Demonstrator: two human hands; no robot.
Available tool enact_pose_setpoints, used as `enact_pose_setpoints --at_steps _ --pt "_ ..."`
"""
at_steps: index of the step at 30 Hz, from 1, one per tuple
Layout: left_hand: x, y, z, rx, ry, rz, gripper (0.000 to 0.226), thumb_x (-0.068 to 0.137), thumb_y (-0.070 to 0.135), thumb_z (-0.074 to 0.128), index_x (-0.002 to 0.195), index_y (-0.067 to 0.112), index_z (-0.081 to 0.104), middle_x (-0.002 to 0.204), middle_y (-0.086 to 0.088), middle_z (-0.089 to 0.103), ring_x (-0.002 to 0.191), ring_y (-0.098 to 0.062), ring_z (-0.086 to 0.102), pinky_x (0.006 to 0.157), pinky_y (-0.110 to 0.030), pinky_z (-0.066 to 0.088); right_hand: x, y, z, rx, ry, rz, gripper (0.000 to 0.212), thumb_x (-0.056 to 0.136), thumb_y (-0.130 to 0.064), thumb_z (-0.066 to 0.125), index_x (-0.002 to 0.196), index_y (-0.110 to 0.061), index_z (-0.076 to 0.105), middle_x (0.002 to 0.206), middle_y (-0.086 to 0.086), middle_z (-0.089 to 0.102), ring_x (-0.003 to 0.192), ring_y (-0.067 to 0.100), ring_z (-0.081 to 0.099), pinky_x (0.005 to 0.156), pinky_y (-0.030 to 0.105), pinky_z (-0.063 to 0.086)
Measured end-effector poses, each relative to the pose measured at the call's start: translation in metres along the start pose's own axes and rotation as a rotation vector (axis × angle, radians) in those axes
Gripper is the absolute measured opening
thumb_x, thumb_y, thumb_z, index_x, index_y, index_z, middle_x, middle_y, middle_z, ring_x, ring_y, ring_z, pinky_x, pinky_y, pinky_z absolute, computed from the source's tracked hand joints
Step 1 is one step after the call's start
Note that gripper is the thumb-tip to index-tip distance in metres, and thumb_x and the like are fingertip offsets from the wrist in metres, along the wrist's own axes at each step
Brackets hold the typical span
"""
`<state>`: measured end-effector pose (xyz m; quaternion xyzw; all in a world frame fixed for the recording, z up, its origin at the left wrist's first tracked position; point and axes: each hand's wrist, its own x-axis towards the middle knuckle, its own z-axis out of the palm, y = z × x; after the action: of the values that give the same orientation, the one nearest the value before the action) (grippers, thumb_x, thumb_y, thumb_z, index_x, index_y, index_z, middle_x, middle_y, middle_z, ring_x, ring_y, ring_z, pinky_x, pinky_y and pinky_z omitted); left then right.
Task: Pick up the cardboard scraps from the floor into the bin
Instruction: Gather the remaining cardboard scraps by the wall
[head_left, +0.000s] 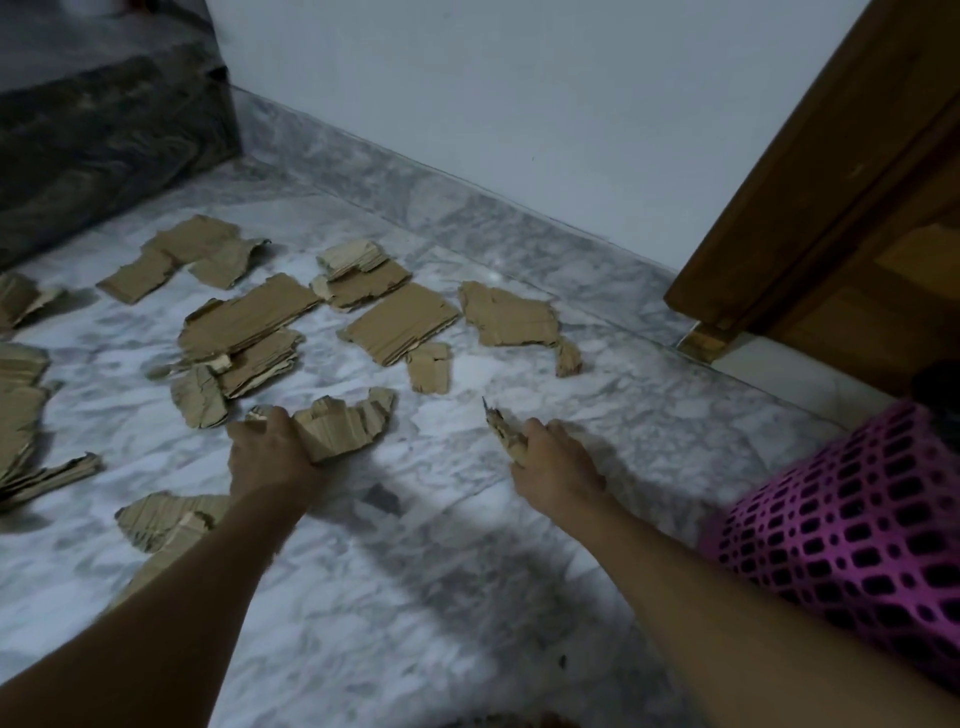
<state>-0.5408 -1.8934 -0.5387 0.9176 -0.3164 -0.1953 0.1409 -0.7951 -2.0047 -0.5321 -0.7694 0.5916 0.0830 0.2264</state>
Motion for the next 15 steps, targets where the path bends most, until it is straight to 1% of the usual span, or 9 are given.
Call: enact_pose_setpoints --at_steps 2,3,5,6,8,10,11,13,15 --pt "0.000 -0.005 -0.003 -0.009 0.014 0.007 0.065 0.072 0.016 0.076 0.124 0.002 0.040 0.123 -0.028 0.041 0.114 -0.048 0.046 0.090 -0.054 0.044 -0.001 -0.003 0.002 0.043 0.001 0.015 0.026 0.093 -0.024 0.055 0.112 -0.024 0.037 0.107 0.004 0.049 0.094 0.032 0.054 0.074 0.046 0.050" --pt "-0.001 -0.007 -0.005 0.001 0.036 0.024 0.056 0.073 0.013 0.073 0.118 0.003 0.041 0.119 -0.027 0.046 0.112 -0.046 0.048 0.085 -0.052 0.045 0.000 -0.005 0.002 0.056 0.001 0.013 0.027 0.092 -0.022 0.055 0.108 -0.025 0.033 0.101 0.003 0.049 0.088 0.031 0.053 0.070 0.044 0.048" --pt "0.000 -0.008 -0.009 0.017 0.090 0.057 0.046 0.074 0.014 0.073 0.103 0.008 0.038 0.107 -0.025 0.055 0.102 -0.044 0.054 0.073 -0.047 0.047 0.007 -0.005 -0.002 0.107 0.009 0.019 0.031 0.090 -0.022 0.059 0.106 -0.027 0.032 0.100 0.003 0.054 0.083 0.029 0.053 0.071 0.042 0.050" --pt "0.001 -0.007 -0.012 0.018 0.116 0.075 0.048 0.072 0.018 0.075 0.101 0.009 0.037 0.101 -0.024 0.059 0.095 -0.042 0.057 0.068 -0.045 0.048 0.011 -0.004 -0.006 0.136 0.022 0.035 0.033 0.089 -0.023 0.061 0.110 -0.026 0.036 0.104 0.005 0.058 0.085 0.029 0.054 0.073 0.041 0.051" --pt "0.004 -0.001 -0.021 -0.033 0.149 0.094 0.055 0.070 0.024 0.081 0.103 0.009 0.039 0.095 -0.023 0.063 0.084 -0.040 0.061 0.062 -0.042 0.049 0.022 0.001 -0.019 0.225 0.091 0.084 0.041 0.090 -0.027 0.063 0.126 -0.023 0.043 0.114 0.008 0.063 0.093 0.031 0.060 0.075 0.037 0.050" --pt "0.007 0.011 -0.030 -0.163 0.156 0.139 0.056 0.069 0.019 0.084 0.103 0.008 0.041 0.094 -0.019 0.062 0.079 -0.036 0.058 0.061 -0.040 0.044 0.034 0.007 -0.033 0.345 0.196 0.170 0.051 0.090 -0.031 0.063 0.136 -0.023 0.044 0.117 0.010 0.064 0.098 0.034 0.063 0.076 0.036 0.050" --pt "0.007 0.019 -0.034 -0.221 0.155 0.180 0.056 0.067 0.014 0.085 0.102 0.008 0.042 0.092 -0.015 0.060 0.078 -0.032 0.054 0.060 -0.038 0.041 0.041 0.010 -0.040 0.396 0.251 0.216 0.049 0.089 -0.033 0.064 0.134 -0.023 0.046 0.116 0.009 0.065 0.096 0.033 0.063 0.075 0.036 0.051" --pt "0.011 0.039 -0.037 -0.265 0.157 0.254 0.053 0.066 0.006 0.083 0.102 0.009 0.043 0.088 -0.009 0.056 0.075 -0.028 0.050 0.060 -0.038 0.043 0.059 0.017 -0.053 0.473 0.361 0.273 0.040 0.085 -0.038 0.067 0.120 -0.021 0.056 0.107 0.008 0.067 0.086 0.031 0.061 0.073 0.037 0.053" --pt "0.018 0.059 -0.032 -0.256 0.147 0.293 0.039 0.071 0.005 0.072 0.103 0.006 0.048 0.087 -0.013 0.059 0.075 -0.032 0.055 0.061 -0.039 0.048 0.075 0.022 -0.063 0.511 0.413 0.297 0.040 0.081 -0.046 0.071 0.110 -0.021 0.060 0.100 0.006 0.067 0.085 0.030 0.062 0.073 0.038 0.053"
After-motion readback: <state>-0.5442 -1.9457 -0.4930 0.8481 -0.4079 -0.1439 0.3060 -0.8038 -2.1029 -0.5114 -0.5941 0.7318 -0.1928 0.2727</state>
